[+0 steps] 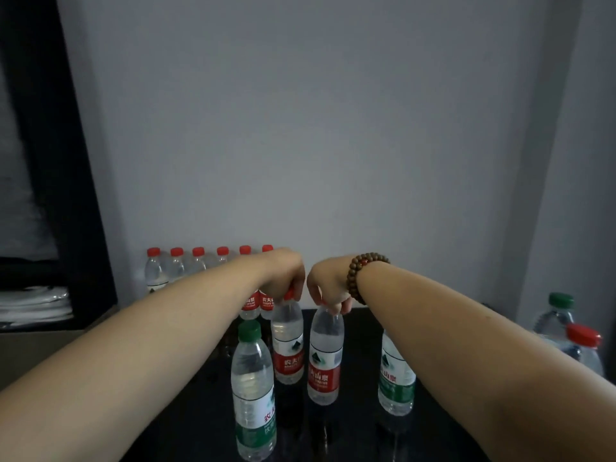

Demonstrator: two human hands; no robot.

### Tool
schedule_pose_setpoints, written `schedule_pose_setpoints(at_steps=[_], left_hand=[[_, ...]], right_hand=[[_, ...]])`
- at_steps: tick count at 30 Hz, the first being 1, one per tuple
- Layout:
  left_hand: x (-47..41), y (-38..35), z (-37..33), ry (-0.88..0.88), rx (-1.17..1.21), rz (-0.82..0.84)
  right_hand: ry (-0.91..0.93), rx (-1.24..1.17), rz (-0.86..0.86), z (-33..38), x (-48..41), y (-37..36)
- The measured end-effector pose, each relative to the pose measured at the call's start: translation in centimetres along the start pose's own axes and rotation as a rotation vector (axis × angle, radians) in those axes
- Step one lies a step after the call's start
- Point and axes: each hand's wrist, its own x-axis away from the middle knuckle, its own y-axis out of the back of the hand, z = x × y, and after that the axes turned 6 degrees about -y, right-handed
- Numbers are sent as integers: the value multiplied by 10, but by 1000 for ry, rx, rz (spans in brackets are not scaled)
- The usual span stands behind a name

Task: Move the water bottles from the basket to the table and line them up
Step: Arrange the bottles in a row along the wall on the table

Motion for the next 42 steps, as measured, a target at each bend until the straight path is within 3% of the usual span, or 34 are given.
schedule_pose_setpoints(at_steps=[7, 12, 16, 21, 26, 29, 42], left_hand=[[-11, -10, 7, 32, 58, -23], [-15, -10, 0, 79, 155, -19], [-18, -14, -10, 104, 179, -39], [-23, -20, -14, 235, 217, -74], [-32, -29, -19, 280, 22, 168], [-37, -28, -15, 227, -108, 208], [-71, -55, 46, 168, 26, -95]], right_hand=[[37, -14, -102, 0, -12, -2], [-19, -230, -116, -7, -17, -11], [-141, -364, -31, -9, -14, -20], [-218, -570, -17, 1, -13, -42], [-227, -530, -142, 5, -23, -52], [-219, -511, -173, 1, -31, -52], [-204, -472, -247, -3, -94, -41]])
